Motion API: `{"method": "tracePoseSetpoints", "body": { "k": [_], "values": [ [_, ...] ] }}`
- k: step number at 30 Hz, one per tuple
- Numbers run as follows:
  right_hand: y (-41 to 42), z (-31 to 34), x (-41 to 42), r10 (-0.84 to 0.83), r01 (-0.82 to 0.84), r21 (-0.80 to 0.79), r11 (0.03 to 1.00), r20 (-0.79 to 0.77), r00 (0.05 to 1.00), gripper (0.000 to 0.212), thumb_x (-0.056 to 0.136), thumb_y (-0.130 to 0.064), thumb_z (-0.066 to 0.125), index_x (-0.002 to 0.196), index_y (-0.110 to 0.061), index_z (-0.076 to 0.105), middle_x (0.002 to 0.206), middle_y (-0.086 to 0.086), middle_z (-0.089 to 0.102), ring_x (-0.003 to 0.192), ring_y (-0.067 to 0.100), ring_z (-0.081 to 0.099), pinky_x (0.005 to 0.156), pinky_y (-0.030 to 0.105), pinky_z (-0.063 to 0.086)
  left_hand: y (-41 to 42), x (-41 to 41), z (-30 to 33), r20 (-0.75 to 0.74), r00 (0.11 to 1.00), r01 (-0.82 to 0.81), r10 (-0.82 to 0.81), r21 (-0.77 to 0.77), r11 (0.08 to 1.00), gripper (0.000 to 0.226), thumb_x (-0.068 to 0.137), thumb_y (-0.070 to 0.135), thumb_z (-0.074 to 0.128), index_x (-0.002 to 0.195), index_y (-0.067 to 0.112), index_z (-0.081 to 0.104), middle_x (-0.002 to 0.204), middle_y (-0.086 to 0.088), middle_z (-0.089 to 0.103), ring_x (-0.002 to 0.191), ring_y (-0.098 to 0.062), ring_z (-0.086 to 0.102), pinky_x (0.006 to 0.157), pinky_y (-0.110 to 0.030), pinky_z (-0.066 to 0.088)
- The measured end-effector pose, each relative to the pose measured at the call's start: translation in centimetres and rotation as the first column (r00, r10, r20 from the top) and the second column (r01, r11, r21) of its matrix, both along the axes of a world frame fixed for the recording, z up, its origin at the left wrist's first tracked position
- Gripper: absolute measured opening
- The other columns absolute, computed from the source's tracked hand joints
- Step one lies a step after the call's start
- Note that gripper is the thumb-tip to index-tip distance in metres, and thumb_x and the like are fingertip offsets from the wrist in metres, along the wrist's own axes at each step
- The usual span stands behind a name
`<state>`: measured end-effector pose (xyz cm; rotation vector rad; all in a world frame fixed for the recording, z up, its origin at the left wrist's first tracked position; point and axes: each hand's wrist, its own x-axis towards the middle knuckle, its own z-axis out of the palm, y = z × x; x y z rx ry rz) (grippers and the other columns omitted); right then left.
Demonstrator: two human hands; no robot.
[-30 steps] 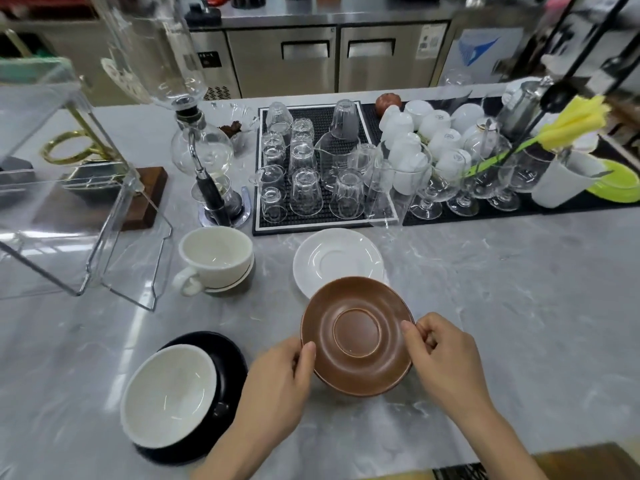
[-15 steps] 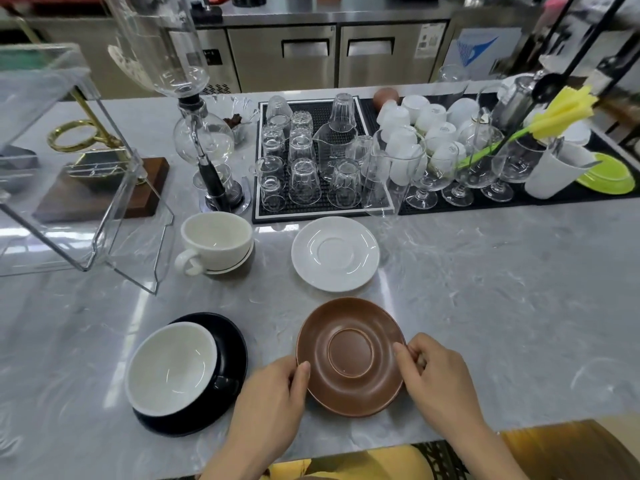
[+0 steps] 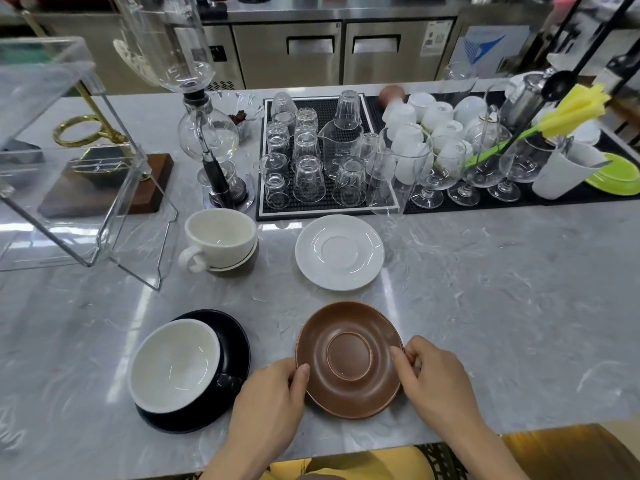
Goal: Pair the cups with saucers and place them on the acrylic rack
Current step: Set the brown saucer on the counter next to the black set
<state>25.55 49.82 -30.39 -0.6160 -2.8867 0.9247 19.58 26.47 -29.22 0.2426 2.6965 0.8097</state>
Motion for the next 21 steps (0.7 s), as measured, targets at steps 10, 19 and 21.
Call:
{"method": "tracePoseSetpoints", "body": {
  "k": [10,19,21],
  "values": [
    [0.3,0.4,-0.4,0.009,-0.009,0.011,1.0,0.056,0.998,0.041,0.091,-0.044,0.058,0.061,-0.024,0.039,0.045,-0.004,0.039,0.044,0.009,0.038,0.045,0.024,0.031,-0.1,-0.3,0.2,0.003,1.0,0.008,-0.008,-0.064,0.998,0.051,0.098,0.05,0.048,0.057,0.021,0.04,0.051,0.001,0.05,0.053,-0.012,0.049,0.049,-0.031,0.03],
    [0.4,0.8,-0.3,-0.068,0.068,0.005,0.998,0.055,0.996,0.048,0.086,-0.056,0.057,0.055,-0.024,0.039,0.045,-0.006,0.046,0.045,0.006,0.047,0.045,0.023,0.037,-0.3,0.0,1.0,0.034,0.999,-0.032,0.03,0.061,0.998,0.051,0.097,0.051,0.052,0.057,0.021,0.043,0.049,0.002,0.049,0.049,-0.011,0.047,0.046,-0.023,0.033],
    [0.5,1.2,-0.4,-0.106,0.106,0.001,0.994,0.031,0.994,0.047,0.086,-0.058,0.056,0.056,-0.024,0.044,0.045,-0.006,0.049,0.046,0.005,0.05,0.045,0.023,0.039,-0.4,0.1,1.7,0.039,0.998,-0.059,0.055,0.136,0.989,0.05,0.095,0.051,0.055,0.057,0.021,0.044,0.044,0.005,0.049,0.047,-0.009,0.047,0.051,-0.02,0.039]
  ]
}}
